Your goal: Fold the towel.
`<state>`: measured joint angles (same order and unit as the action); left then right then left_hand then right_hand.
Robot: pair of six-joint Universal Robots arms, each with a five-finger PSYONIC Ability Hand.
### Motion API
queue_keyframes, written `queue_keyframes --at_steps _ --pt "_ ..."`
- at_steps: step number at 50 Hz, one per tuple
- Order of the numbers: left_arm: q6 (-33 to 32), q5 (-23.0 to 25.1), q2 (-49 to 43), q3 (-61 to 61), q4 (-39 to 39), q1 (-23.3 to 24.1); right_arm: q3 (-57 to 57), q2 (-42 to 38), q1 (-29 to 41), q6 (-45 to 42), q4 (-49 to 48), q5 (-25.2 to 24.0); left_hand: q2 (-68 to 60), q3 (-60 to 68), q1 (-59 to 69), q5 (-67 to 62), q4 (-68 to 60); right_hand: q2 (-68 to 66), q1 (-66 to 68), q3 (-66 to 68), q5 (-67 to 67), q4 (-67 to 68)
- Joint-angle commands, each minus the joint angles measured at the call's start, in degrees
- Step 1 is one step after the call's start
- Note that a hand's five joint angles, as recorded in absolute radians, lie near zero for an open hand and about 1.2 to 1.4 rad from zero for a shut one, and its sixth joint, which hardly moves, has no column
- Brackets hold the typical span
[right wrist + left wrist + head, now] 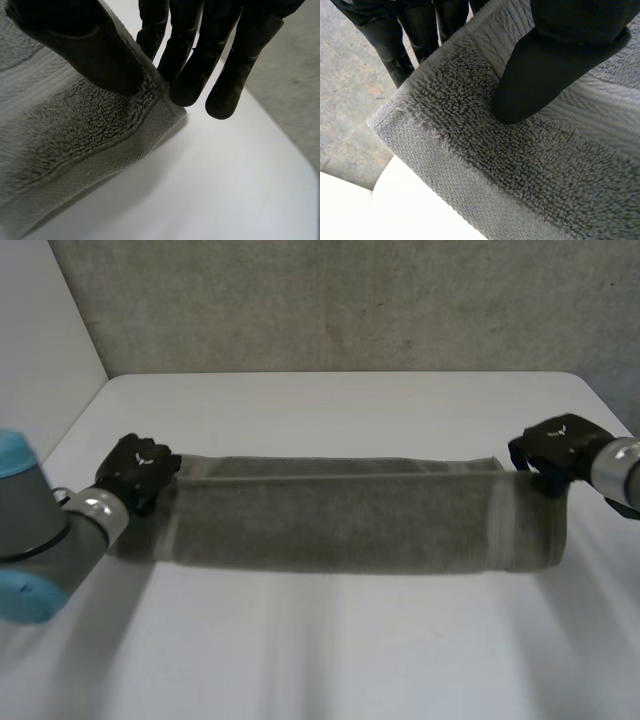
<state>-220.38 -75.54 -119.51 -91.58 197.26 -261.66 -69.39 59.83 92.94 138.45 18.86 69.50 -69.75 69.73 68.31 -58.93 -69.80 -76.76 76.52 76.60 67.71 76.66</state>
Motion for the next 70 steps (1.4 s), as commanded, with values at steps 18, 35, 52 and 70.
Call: queue_keyframes --at_steps 18,35,52,70 --pt "0.39 -10.58 -19.88 20.74 11.48 5.98 11.29 -17.82 6.9 3.93 -26.59 13.65 52.82 -52.8 -51.38 52.0 52.87 66.76 -66.52 -66.6 -67.71 -66.66" --pt "24.36 -10.07 -1.63 5.21 11.57 5.46 -3.47 2.92 8.22 4.28 -25.54 15.58 57.51 -57.5 -56.08 56.69 57.57 66.76 -66.52 -66.6 -67.71 -66.66" --pt "32.12 -5.14 15.19 -15.03 11.48 6.07 -16.73 8.72 6.47 11.22 -10.05 7.77 57.35 -57.33 -55.91 56.52 57.4 61.68 -61.44 -61.51 -62.62 -61.57" --pt "32.21 -5.58 14.66 -16.53 12.1 5.99 -19.65 -3.05 0.84 10.52 -24.48 5.83 57.35 -57.33 -55.91 56.52 57.4 44.14 -43.9 -43.98 -45.09 -44.04"
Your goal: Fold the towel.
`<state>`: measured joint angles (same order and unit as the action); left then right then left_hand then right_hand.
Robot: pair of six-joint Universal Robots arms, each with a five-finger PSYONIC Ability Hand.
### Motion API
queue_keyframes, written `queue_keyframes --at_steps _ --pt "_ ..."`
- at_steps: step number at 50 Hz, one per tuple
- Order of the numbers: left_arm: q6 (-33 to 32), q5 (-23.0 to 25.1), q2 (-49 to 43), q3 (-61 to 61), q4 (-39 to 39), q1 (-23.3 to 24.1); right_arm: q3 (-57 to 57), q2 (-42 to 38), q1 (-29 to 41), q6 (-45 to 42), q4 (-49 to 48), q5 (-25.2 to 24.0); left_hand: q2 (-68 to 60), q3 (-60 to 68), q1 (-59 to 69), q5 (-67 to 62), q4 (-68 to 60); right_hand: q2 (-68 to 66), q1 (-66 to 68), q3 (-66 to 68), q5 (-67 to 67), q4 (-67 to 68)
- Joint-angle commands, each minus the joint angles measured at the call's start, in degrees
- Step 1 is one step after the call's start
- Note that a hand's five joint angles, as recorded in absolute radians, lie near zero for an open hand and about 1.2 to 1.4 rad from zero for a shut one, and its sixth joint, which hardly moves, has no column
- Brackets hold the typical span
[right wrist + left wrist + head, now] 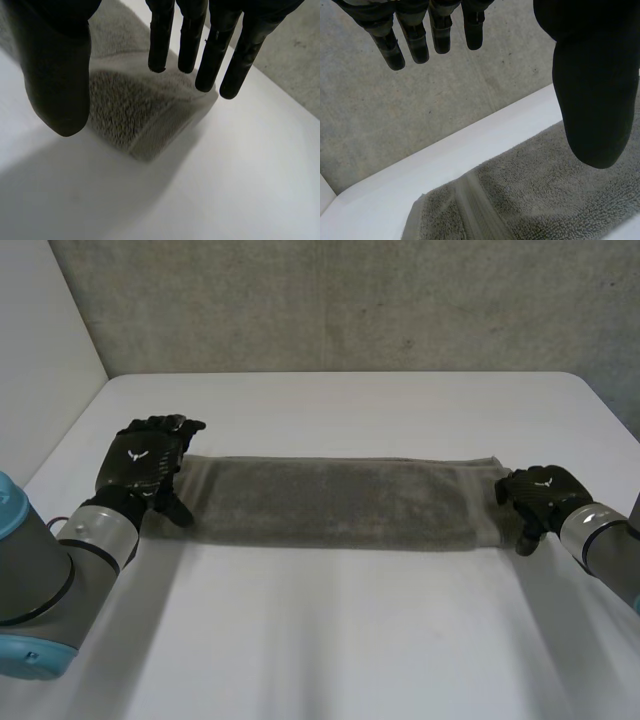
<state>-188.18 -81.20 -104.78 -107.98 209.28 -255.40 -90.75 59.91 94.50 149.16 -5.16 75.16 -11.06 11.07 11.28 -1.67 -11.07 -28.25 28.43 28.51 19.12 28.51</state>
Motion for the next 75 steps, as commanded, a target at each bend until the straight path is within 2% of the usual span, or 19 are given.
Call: queue_keyframes --at_steps 1,2,4,5,6,17,23,29,40,42,43,45,53,58,60,62,63,65,75 --pt "0.0 -0.01 -0.08 -0.12 0.08 -0.28 2.06 -3.65 -0.89 -0.19 -0.55 0.25 -1.34 1.33 1.12 -0.73 -1.33 -7.7 7.53 7.44 6.83 7.44" --pt "0.0 0.08 -0.16 -0.21 0.08 -0.28 2.07 -3.66 -0.89 -0.19 -0.55 0.25 -1.34 1.33 1.12 -0.73 -1.33 -7.73 7.56 7.48 6.87 7.47" --pt "0.0 0.08 -0.17 -0.21 0.08 -0.19 2.85 -4.01 -1.07 -0.19 -0.73 0.33 -1.34 1.33 1.12 -0.73 -1.33 -34.81 34.63 34.55 33.94 34.55" --pt "0.0 0.08 -0.17 -0.21 0.08 -0.1 2.86 -4.01 -1.07 -0.19 -0.73 0.33 -1.34 1.33 1.12 -0.73 -1.33 -34.98 34.81 34.73 34.12 34.72" --pt "0.0 0.08 -0.17 -0.21 0.08 -0.1 3.29 -4.01 -1.51 -0.1 -0.73 0.51 -1.34 1.33 1.12 -0.73 -1.33 -51.58 51.4 51.32 50.71 51.32" --pt "0.0 0.08 -0.08 -0.83 0.08 0.16 3.82 0.2 -7.3 -0.97 0.32 1.91 -1.34 1.33 1.12 -0.73 -1.33 -51.75 51.57 51.49 50.88 51.49" --pt "0.0 -0.01 0.36 -0.83 0.08 0.08 6.63 2.49 -14.24 -9.3 2.17 2.53 -1.34 1.33 1.12 -0.73 -1.33 -51.75 51.57 51.49 50.88 51.49" --pt "0.0 -0.01 0.54 -0.83 0.08 -0.28 10.59 3.11 -15.22 -14.6 3.76 5.26 -1.34 1.33 1.12 -0.73 -1.33 -51.75 51.57 51.49 50.88 51.49" --pt "0.0 -0.1 0.54 -0.91 0.08 -0.1 20.26 6.36 10.97 -14.07 2.26 6.66 -1.34 1.33 1.12 -0.73 -1.33 -51.75 51.57 51.49 50.88 51.49" --pt "0.0 -0.1 0.54 -0.91 0.08 -0.1 22.71 3.3 20.59 -13.98 -1.85 6.93 -1.34 1.33 1.12 -0.73 -1.33 -51.75 51.57 51.49 50.88 51.49" --pt "0.0 -0.1 0.54 -0.91 0.08 -0.01 22.72 3.28 20.64 -13.98 -1.87 6.93 -1.34 1.33 1.12 -0.73 -1.33 -51.75 51.57 51.49 50.88 51.49" --pt "-0.08 -0.1 0.54 -1.0 0.08 -0.01 23.77 -1.18 28.34 -14.25 -5.28 5.96 -1.34 1.33 1.12 -0.73 -1.33 -51.75 51.57 51.49 50.88 51.49" --pt "-0.08 0.08 0.45 -1.35 0.08 0.16 26.23 -14.54 40.14 -19.33 -7.14 1.04 -1.34 1.33 1.12 -0.73 -1.33 -51.75 51.57 51.49 50.88 51.49" --pt "-0.17 0.08 0.1 -1.35 0.17 0.43 26.68 -18.95 42.34 -22.5 -7.05 -0.63 -1.34 1.33 1.12 -0.73 -1.33 -51.75 51.57 51.49 50.88 51.49" --pt "-0.26 0.08 -0.08 -1.35 0.17 0.43 26.5 -18.95 42.44 -22.69 -7.05 -0.72 -1.34 1.33 1.12 -0.73 -1.33 -49.79 49.61 49.53 48.92 49.53" --pt "-0.26 0.08 -0.08 -1.35 0.17 0.43 25.54 -17.56 41.91 -21.99 -7.67 -0.37 -1.34 1.33 1.12 -0.73 -1.33 -29.06 28.89 28.8 28.19 28.8" --pt "-0.26 0.08 -0.08 -1.35 0.17 0.43 25.53 -17.55 41.91 -21.98 -7.67 -0.37 -1.34 1.33 1.12 -0.73 -1.33 -28.93 28.76 28.67 28.06 28.67" --pt "-0.26 0.08 0.01 -1.27 0.25 0.43 23.18 -12.92 41.21 -21.2 -8.11 0.24 -1.34 1.33 1.12 -0.73 -1.33 18.25 -18.43 -18.51 -19.12 -18.51" --pt "-0.26 -0.1 0.1 0.57 3.06 1.91 8.92 4.25 30.31 -3.35 -8.72 0.69 -1.51 1.5 1.29 -0.9 -1.5 18.25 -18.43 -18.51 -19.12 -18.51"
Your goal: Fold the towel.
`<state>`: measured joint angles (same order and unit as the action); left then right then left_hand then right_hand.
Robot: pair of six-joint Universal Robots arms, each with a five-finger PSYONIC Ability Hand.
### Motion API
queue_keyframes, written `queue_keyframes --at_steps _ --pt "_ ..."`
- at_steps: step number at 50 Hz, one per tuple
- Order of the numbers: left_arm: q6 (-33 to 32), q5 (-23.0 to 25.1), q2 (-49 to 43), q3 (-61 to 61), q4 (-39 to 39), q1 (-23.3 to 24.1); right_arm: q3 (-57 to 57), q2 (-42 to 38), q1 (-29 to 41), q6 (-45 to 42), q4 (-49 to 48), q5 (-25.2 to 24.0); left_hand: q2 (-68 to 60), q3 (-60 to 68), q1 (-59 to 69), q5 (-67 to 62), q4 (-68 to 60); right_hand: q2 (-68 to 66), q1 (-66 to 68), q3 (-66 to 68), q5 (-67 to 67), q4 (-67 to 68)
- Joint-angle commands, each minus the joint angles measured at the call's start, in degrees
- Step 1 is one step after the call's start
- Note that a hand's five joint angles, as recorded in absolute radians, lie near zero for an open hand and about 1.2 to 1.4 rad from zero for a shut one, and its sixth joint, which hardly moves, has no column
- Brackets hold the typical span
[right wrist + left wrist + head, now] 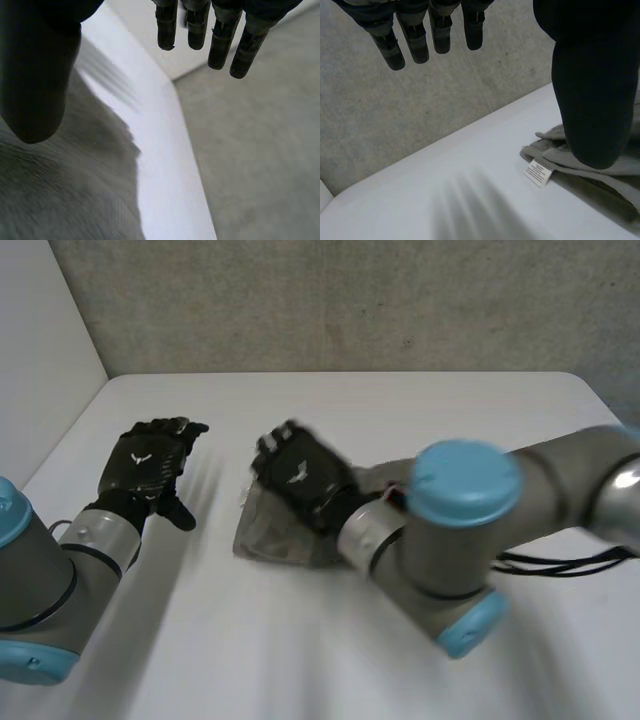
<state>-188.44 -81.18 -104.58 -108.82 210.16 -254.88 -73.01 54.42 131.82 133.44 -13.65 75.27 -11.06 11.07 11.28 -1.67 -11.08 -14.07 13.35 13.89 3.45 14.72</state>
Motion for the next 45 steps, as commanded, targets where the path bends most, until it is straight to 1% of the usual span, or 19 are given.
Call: queue_keyframes --at_steps 1,2,4,5,7,9,10,13,15,16,18,19,21,24,35,37,38,40,45 --pt "0.01 -0.12 -0.36 2.28 3.14 2.88 -10.91 11.91 -8.5 15.33 0.37 0.58 -1.84 1.83 1.62 -1.23 -1.82 4.07 -3.35 -3.89 -3.45 -4.72" --pt "0.01 -0.12 -0.36 2.29 3.15 2.89 -10.93 11.94 -8.51 15.36 0.38 0.58 -1.84 1.83 1.62 -1.24 -1.83 4.07 -3.35 -3.89 -3.45 -4.72" --pt "-0.17 -0.38 -1.32 4.04 4.37 5.17 -14.86 14.21 -12.09 19.47 1.08 0.58 -1.84 1.83 1.62 -1.24 -1.83 4.07 -3.35 -3.89 -3.45 -4.72" --pt "-0.17 -0.38 -1.33 4.05 4.38 5.18 -14.88 14.22 -12.11 19.49 1.08 0.58 -1.84 1.83 1.62 -1.24 -1.83 4.07 -3.35 -3.89 -3.45 -4.72" --pt "-0.17 -0.56 -3.69 5.89 4.64 7.28 -19.34 15.01 -16.75 20.81 1.52 0.4 -2.18 2.17 1.96 -1.57 -2.16 4.07 -3.35 -3.89 -3.45 -4.72" --pt "-0.17 -1.17 -4.66 6.77 4.64 8.33 -20.93 14.93 -18.43 20.9 1.52 0.05 -2.18 2.17 1.96 -1.57 -2.16 4.07 -3.35 -3.89 -3.45 -4.72" --pt "-0.26 -2.22 -5.63 7.56 4.56 9.65 -22.25 14.66 -19.75 21.33 1.52 -0.39 -2.18 2.17 1.96 -1.57 -2.16 4.07 -3.35 -3.89 -3.45 -4.72" --pt "-0.26 -3.54 -6.51 8.27 4.47 10.89 -24.37 14.22 -21.95 21.51 1.35 -0.57 -2.18 2.17 1.96 -1.57 -2.16 2.33 -1.61 -2.15 -1.71 -2.98" --pt "-0.61 -5.64 -8.61 9.32 4.56 13.08 -24.98 13.7 -22.74 21.51 1.0 -0.74 -2.18 2.17 1.96 -1.57 -2.16 1.47 -0.75 -1.29 -0.85 -2.12" --pt "-0.61 -5.65 -8.62 9.32 4.56 13.09 -24.99 13.69 -22.75 21.51 1.0 -0.74 -2.18 2.17 1.96 -1.57 -2.16 1.47 -0.75 -1.28 -0.84 -2.11" --pt "-0.61 -6.79 -10.03 9.76 4.64 14.32 -25.08 9.94 -23.54 21.42 1.0 -1.62 -2.18 2.17 1.96 -1.57 -2.16 -3.55 4.27 3.73 4.17 2.9" --pt "-0.61 -6.8 -10.03 9.76 4.64 14.32 -25.08 9.91 -23.54 21.42 1.0 -1.62 -2.18 2.17 1.96 -1.57 -2.16 -3.58 4.3 3.76 4.21 2.94" --pt "-0.61 -7.24 -10.64 9.68 4.64 14.58 -24.64 7.64 -24.5 21.6 1.0 -1.97 -2.18 2.17 1.96 -1.57 -2.16 -14.62 15.34 14.81 15.25 13.98" --pt "-0.52 -7.24 -10.64 9.33 4.64 14.5 -24.64 7.19 -25.47 21.6 1.0 -1.97 -2.18 2.17 1.96 -1.57 -2.16 -18.88 19.6 19.06 19.5 18.23" --pt "-0.43 -7.24 -10.47 7.66 4.73 13.71 -24.29 6.05 -26.18 21.77 0.91 -2.06 -2.01 2.0 1.79 -1.4 -2.0 -20.07 20.78 20.25 20.69 19.42" --pt "-0.43 -7.32 -10.47 7.57 4.64 13.62 -24.29 6.05 -26.26 24.31 0.56 -2.32 -2.18 2.17 1.96 -1.57 -2.16 -26.09 26.81 26.28 26.72 25.45" --pt "-0.43 -7.41 -10.47 7.48 4.64 13.62 -24.29 6.05 -26.26 24.32 0.56 -2.32 -2.01 2.0 1.79 -1.4 -2.0 -26.12 26.84 26.3 26.75 25.48" --pt "-0.43 -7.5 -10.38 7.3 4.64 13.62 -24.29 6.05 -26.35 28.26 0.38 -3.72 -2.18 2.17 1.96 -1.57 -2.16 -29.81 30.53 29.99 30.43 29.16" --pt "-0.43 -7.32 -10.03 6.51 4.91 13.62 -24.29 6.14 -27.06 32.67 0.29 -5.84 -2.01 2.0 1.79 -1.4 -2.0 -31.67 32.39 31.86 32.3 31.03"
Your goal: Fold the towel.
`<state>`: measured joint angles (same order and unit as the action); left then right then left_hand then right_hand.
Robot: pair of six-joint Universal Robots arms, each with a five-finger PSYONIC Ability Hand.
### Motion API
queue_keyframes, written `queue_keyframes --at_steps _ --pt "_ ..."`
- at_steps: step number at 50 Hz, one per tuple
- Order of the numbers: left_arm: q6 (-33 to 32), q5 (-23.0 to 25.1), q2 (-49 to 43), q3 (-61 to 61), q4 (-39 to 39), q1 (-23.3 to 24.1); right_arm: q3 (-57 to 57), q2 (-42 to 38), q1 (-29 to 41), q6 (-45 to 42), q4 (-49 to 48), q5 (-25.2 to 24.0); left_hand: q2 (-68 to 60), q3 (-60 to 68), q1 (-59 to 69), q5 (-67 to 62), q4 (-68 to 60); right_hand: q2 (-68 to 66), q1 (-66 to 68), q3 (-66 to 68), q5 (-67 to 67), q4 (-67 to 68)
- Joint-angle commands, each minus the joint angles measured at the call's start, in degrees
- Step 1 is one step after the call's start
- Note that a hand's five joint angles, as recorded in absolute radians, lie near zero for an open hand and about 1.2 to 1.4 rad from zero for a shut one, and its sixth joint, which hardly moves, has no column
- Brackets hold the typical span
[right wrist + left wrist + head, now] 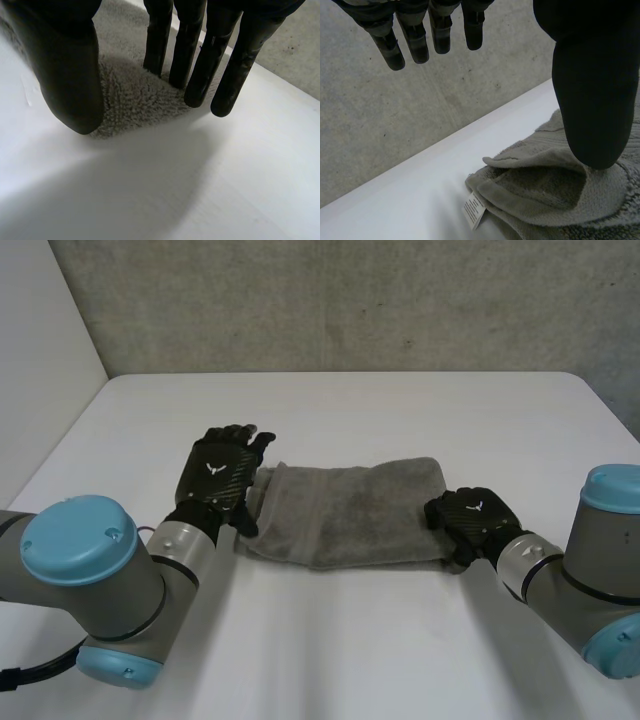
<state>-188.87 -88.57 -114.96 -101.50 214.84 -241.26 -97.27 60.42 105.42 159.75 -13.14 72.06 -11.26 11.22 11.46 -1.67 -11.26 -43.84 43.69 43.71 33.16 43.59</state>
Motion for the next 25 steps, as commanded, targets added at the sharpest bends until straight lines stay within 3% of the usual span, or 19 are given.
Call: queue_keyframes --at_steps 1,7,9,10,11,20,22,25 --pt "-0.01 -0.03 0.53 -0.98 0.22 -0.09 -0.02 0.13 -0.66 6.97 -0.3 -2.71 -1.82 1.86 1.62 -1.41 -1.81 -2.07 2.22 2.2 2.75 2.33" --pt "-0.01 -0.03 0.62 -1.16 0.22 -0.09 -0.02 0.13 -0.66 7.59 -0.48 -2.71 -1.99 2.03 1.78 -1.58 -1.98 -3.75 3.9 3.88 4.43 4.01" --pt "-0.01 -0.03 0.62 -1.16 0.22 -0.09 0.07 0.05 -0.74 7.59 -0.57 -2.54 -1.82 1.86 1.62 -1.41 -1.81 -19.96 20.11 20.09 20.64 20.22" --pt "-0.01 -0.03 0.62 -1.16 0.22 -0.09 0.07 0.05 -0.74 7.59 -0.57 -2.53 -1.82 1.86 1.62 -1.41 -1.81 -20.07 20.22 20.2 20.75 20.33" --pt "-0.01 -0.03 0.62 -1.16 0.22 -0.09 0.24 0.05 -0.83 7.5 -0.57 -2.19 -1.82 1.86 1.62 -1.41 -1.81 -35.39 35.54 35.52 36.07 35.65" --pt "-0.01 -0.03 0.97 -1.86 0.22 -0.35 0.6 2.07 -3.38 3.46 0.93 0.63 -1.82 1.86 1.62 -1.41 -1.81 -36.16 36.31 36.29 36.84 36.41" --pt "-0.01 -0.03 1.23 -1.95 0.22 -0.36 -0.02 4.69 -3.82 -4.32 2.59 1.16 -1.82 1.86 1.62 -1.41 -1.81 -36.16 36.31 36.29 36.84 36.41" --pt "-0.01 -0.03 1.41 -1.95 0.22 -0.71 -0.2 5.5 -4.08 -9.2 3.47 1.6 -1.82 1.86 1.62 -1.41 -1.81 -36.16 36.31 36.29 36.84 36.41"
